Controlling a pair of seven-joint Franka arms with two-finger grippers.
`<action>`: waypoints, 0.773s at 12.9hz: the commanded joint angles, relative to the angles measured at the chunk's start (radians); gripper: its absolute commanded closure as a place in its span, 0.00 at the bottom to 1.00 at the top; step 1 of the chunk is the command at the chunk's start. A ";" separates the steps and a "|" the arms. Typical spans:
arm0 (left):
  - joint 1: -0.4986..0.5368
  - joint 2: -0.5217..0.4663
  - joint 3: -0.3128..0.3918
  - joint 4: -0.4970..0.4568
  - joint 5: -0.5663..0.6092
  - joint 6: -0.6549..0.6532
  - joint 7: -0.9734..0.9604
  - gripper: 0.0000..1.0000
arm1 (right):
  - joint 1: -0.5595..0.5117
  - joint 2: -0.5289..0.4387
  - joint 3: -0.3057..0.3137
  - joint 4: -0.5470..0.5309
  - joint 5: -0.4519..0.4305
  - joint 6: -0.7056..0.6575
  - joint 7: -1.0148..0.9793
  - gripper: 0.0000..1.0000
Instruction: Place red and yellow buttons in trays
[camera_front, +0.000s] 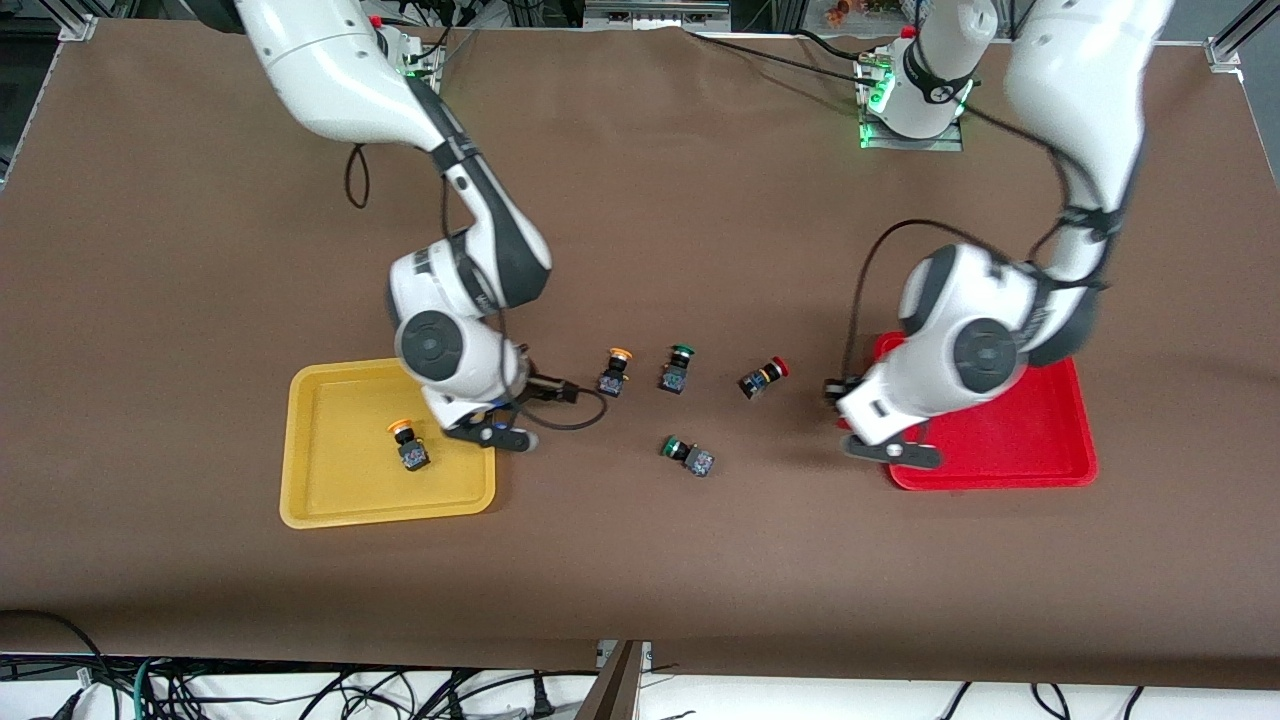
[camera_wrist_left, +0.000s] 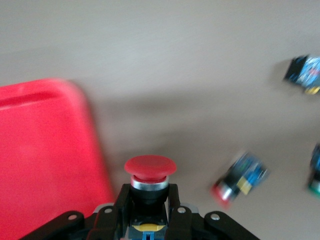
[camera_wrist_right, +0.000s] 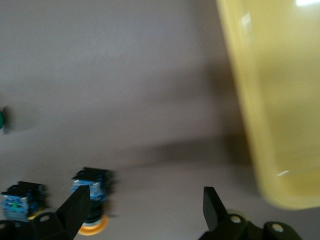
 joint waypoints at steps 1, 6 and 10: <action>0.113 -0.027 -0.008 -0.033 0.076 -0.065 0.135 0.76 | 0.029 0.026 -0.009 -0.004 0.039 0.053 0.115 0.01; 0.231 0.004 -0.008 -0.263 0.120 0.279 0.226 0.69 | 0.114 0.058 -0.009 -0.007 0.091 0.128 0.246 0.01; 0.231 -0.012 -0.011 -0.247 0.120 0.229 0.211 0.00 | 0.172 0.074 -0.011 -0.019 0.091 0.168 0.304 0.01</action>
